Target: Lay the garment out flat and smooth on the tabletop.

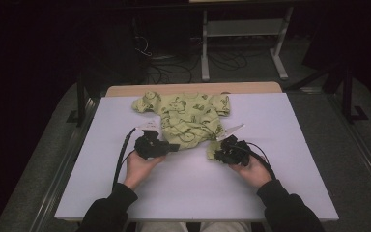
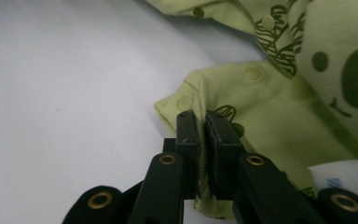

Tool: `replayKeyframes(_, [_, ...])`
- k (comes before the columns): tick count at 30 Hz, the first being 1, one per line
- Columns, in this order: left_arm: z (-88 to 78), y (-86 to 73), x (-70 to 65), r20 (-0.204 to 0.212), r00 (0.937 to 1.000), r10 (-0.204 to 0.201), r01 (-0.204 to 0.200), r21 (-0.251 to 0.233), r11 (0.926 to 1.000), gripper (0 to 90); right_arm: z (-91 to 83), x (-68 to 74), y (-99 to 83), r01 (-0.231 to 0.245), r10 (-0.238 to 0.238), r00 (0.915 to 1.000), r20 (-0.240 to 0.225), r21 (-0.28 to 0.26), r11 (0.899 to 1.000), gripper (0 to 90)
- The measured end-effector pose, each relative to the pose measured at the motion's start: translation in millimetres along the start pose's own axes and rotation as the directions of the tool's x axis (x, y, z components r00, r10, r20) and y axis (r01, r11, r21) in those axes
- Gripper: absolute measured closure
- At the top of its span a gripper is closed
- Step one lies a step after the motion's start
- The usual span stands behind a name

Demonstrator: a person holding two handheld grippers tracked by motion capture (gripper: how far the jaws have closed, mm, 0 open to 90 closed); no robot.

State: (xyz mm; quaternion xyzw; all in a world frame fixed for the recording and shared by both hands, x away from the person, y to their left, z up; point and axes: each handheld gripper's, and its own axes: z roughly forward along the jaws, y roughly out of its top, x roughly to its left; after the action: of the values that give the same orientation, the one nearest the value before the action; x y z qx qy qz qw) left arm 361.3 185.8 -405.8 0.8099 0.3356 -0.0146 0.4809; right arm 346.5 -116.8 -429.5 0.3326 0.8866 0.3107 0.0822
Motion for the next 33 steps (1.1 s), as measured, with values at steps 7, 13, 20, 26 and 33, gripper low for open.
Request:
replayKeyframes(7, [-26.3, 6.8, 4.4, 0.101, 0.9880, -0.117, 0.123, -0.058, 0.9907, 83.6, -10.9, 13.5, 1.3, 0.030, -0.032, 0.9945, -0.099, -0.021, 0.999, 84.4])
replayKeyframes(13, [-29.8, 3.3, 18.9, -0.005, 0.9952, -0.098, 0.098, -0.072, 0.9927, 83.7, -12.0, 20.8, 1.0, 0.047, -0.050, 0.9910, -0.125, -0.025, 0.999, 84.4])
replayKeyframes(20, [-21.8, -5.7, 38.0, -0.215, 0.9758, 0.042, -0.056, -0.057, 0.9968, 83.5, -8.2, 20.5, 1.9, 0.050, -0.053, 0.9916, -0.118, -0.026, 0.998, 84.4])
replayKeyframes(26, [-8.0, -11.2, 49.5, -0.313, 0.9440, 0.105, -0.112, -0.004, 0.9937, 82.0, -3.7, 21.0, 2.6, 0.052, -0.055, 0.9908, -0.124, -0.026, 0.998, 84.4])
replayKeyframes(33, [-11.8, -15.4, 56.3, -0.341, 0.9386, 0.055, -0.053, 0.014, 0.9985, 67.5, 0.2, 21.6, 2.5, 0.059, -0.061, 0.9895, -0.131, -0.012, 0.998, 84.4])
